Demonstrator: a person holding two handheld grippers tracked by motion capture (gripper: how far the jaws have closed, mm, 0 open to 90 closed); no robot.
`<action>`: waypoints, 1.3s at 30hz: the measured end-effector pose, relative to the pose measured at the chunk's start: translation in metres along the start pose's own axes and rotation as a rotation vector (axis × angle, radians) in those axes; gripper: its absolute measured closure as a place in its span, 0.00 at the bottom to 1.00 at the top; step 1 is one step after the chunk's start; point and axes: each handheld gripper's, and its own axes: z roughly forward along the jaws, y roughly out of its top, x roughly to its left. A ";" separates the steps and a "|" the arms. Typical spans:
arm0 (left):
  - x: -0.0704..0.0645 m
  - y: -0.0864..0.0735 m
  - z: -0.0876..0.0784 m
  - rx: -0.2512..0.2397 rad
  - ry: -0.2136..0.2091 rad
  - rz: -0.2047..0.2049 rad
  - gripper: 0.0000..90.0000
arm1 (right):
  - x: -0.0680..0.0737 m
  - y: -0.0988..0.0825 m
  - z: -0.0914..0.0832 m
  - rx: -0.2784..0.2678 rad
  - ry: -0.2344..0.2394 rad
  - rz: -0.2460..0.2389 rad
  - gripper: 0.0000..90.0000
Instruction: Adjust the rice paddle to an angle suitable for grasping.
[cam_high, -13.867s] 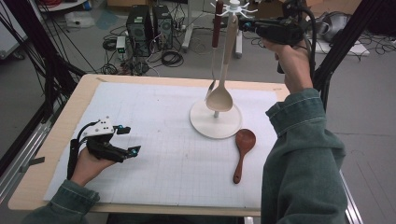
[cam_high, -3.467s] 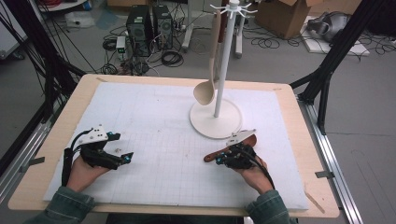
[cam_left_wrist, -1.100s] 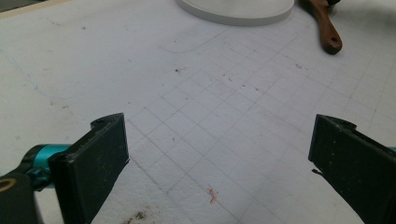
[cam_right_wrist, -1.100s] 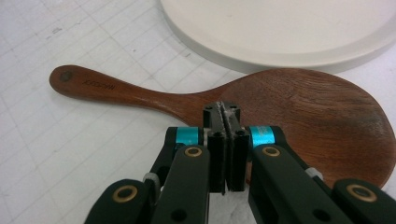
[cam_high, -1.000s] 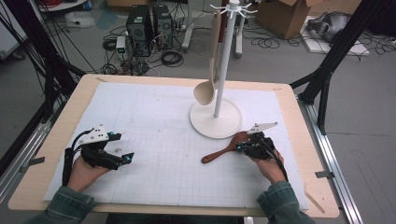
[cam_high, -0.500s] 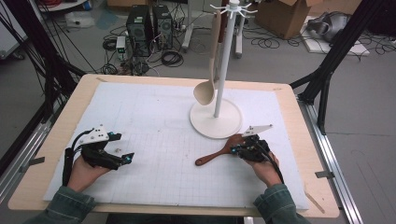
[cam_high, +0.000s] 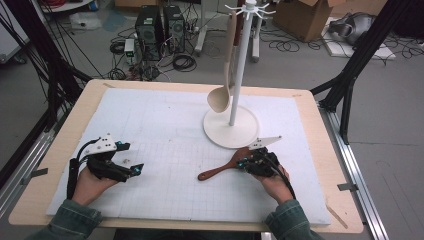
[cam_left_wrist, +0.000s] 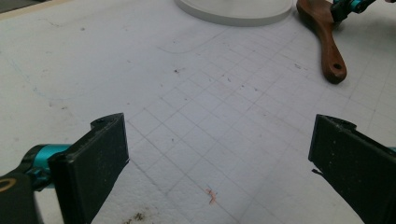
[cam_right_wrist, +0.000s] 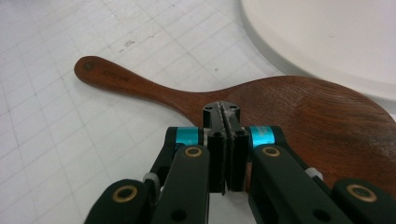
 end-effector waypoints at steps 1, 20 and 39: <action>0.000 0.000 0.000 -0.001 0.000 0.000 0.06 | 0.002 0.001 0.001 -0.001 0.004 0.001 1.00; 0.000 0.000 0.000 -0.001 -0.005 0.002 0.06 | 0.027 0.014 0.020 0.010 0.053 -0.040 1.00; 0.000 0.000 0.000 0.001 -0.004 0.002 0.06 | -0.019 0.003 -0.006 -0.006 -0.116 0.057 1.00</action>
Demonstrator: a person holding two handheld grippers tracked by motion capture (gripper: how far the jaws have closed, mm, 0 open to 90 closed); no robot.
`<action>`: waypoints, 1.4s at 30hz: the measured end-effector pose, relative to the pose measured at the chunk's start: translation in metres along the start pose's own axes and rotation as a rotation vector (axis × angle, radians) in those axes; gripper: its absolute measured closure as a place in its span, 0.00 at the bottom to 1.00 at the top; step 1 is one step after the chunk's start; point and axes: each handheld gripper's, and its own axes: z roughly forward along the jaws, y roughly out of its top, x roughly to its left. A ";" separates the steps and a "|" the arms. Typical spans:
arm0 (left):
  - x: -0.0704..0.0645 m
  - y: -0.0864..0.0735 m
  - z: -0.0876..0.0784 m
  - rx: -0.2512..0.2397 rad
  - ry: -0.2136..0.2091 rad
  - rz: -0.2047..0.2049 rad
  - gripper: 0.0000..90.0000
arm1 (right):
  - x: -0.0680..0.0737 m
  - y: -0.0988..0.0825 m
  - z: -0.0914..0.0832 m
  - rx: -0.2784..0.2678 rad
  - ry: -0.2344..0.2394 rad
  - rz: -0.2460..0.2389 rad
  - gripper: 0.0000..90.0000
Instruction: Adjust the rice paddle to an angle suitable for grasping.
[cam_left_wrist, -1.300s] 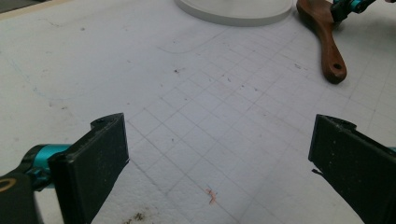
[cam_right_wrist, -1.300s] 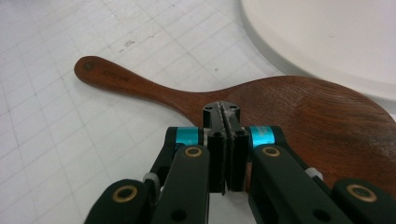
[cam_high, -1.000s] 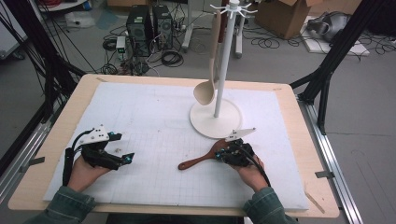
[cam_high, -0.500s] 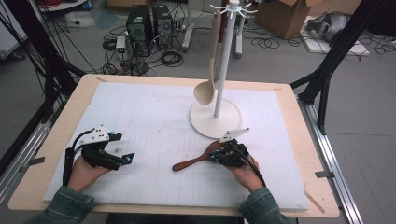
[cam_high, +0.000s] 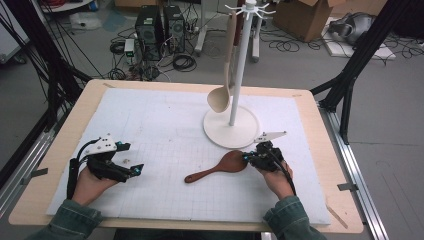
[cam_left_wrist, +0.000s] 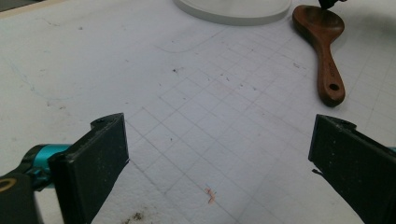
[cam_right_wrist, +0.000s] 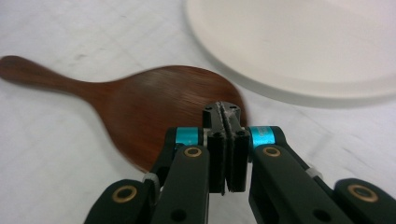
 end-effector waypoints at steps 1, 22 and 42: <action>0.000 0.000 0.000 0.000 0.000 0.000 0.06 | -0.002 -0.001 0.000 0.002 -0.010 0.004 1.00; 0.000 0.000 0.000 -0.002 -0.004 -0.001 0.06 | -0.010 -0.007 0.003 0.033 -0.026 0.026 1.00; -0.002 0.000 0.002 0.008 -0.026 0.007 0.06 | 0.022 -0.004 0.015 0.059 0.053 -0.044 1.00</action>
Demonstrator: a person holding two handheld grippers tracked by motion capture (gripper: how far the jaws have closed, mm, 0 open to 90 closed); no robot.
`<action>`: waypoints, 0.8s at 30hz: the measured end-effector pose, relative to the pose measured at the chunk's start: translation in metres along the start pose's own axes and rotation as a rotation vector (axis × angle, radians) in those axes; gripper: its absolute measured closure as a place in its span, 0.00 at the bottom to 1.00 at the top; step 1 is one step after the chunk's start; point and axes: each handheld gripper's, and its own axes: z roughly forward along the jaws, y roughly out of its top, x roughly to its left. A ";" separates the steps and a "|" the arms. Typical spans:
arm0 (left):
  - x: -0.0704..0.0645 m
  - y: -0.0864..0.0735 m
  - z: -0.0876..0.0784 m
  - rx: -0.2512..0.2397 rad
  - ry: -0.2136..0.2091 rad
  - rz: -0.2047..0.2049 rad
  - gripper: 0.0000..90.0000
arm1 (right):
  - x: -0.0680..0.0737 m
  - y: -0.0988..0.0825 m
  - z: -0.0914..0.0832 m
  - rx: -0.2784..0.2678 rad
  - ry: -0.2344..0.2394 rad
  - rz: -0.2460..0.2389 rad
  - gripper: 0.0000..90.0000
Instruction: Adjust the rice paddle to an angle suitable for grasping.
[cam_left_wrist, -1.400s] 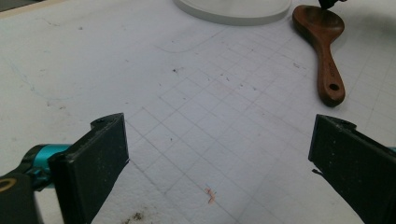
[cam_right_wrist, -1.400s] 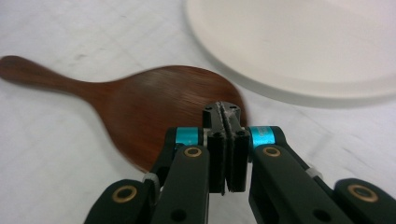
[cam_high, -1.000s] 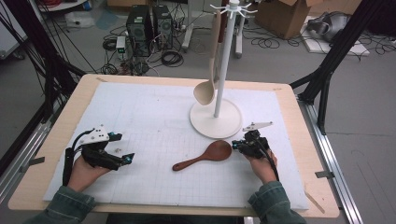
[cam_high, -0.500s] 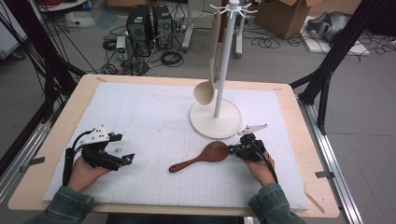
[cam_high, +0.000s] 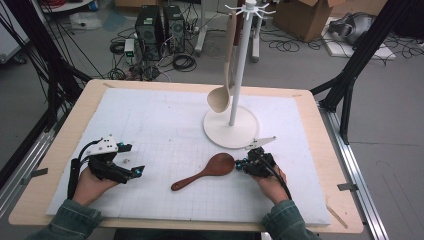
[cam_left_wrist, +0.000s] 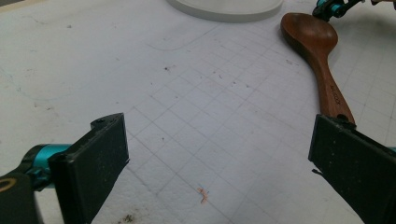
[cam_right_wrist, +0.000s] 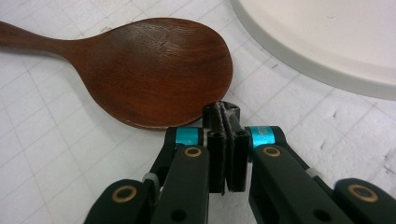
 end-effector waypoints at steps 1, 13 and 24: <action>0.000 0.000 0.000 -0.001 0.001 -0.002 0.06 | 0.000 0.000 0.000 0.000 0.006 0.002 1.00; 0.000 0.000 0.000 -0.001 0.004 -0.002 0.06 | 0.031 0.013 -0.006 -0.043 0.118 -0.106 0.99; 0.000 0.000 0.000 0.000 -0.001 0.002 0.06 | 0.057 0.024 0.017 -0.009 0.244 -0.203 0.99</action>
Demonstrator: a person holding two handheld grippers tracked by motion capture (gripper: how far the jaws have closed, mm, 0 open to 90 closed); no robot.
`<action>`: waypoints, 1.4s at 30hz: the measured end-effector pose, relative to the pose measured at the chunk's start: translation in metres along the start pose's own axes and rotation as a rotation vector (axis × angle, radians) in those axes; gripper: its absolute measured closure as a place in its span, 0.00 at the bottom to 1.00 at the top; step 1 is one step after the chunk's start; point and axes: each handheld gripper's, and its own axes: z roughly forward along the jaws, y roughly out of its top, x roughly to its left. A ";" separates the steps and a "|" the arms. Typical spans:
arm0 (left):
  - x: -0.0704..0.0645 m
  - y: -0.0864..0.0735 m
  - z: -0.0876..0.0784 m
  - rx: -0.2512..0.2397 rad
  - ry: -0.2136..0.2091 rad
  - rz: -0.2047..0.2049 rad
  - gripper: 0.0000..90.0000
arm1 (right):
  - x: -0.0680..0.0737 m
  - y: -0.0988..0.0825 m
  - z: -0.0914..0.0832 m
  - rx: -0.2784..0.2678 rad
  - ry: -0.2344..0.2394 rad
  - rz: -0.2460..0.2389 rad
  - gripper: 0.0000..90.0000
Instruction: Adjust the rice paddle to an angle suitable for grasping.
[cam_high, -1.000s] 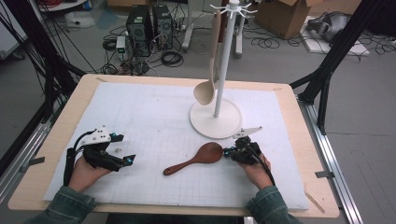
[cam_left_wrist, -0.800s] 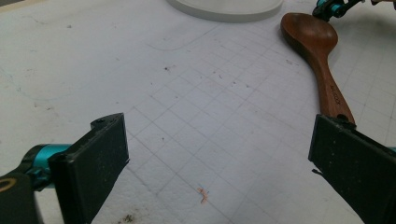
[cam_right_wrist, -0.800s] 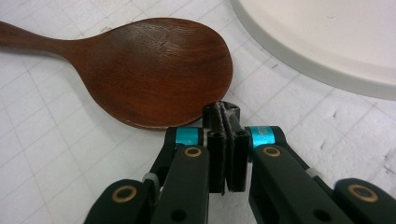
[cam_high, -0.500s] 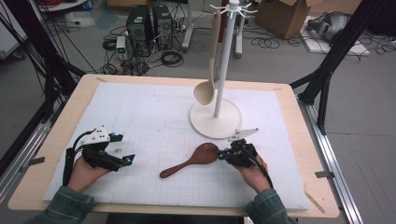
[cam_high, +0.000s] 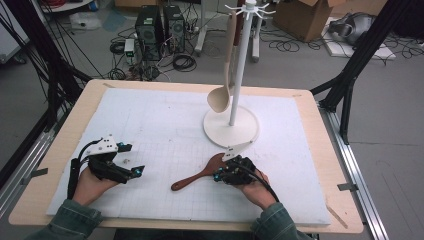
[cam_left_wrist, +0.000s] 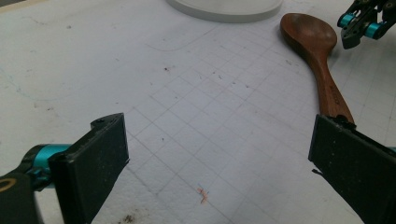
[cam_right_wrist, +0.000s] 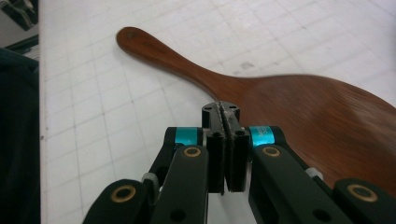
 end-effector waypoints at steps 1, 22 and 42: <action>0.000 0.000 0.000 -0.001 -0.001 -0.003 0.06 | 0.001 0.002 0.003 0.004 0.009 -0.006 0.99; -0.001 0.001 0.001 -0.002 -0.008 -0.001 0.06 | 0.011 0.023 0.044 0.033 0.021 -0.061 1.00; 0.000 0.001 0.002 -0.001 -0.010 0.004 0.06 | 0.000 0.038 0.057 0.008 -0.054 -0.001 1.00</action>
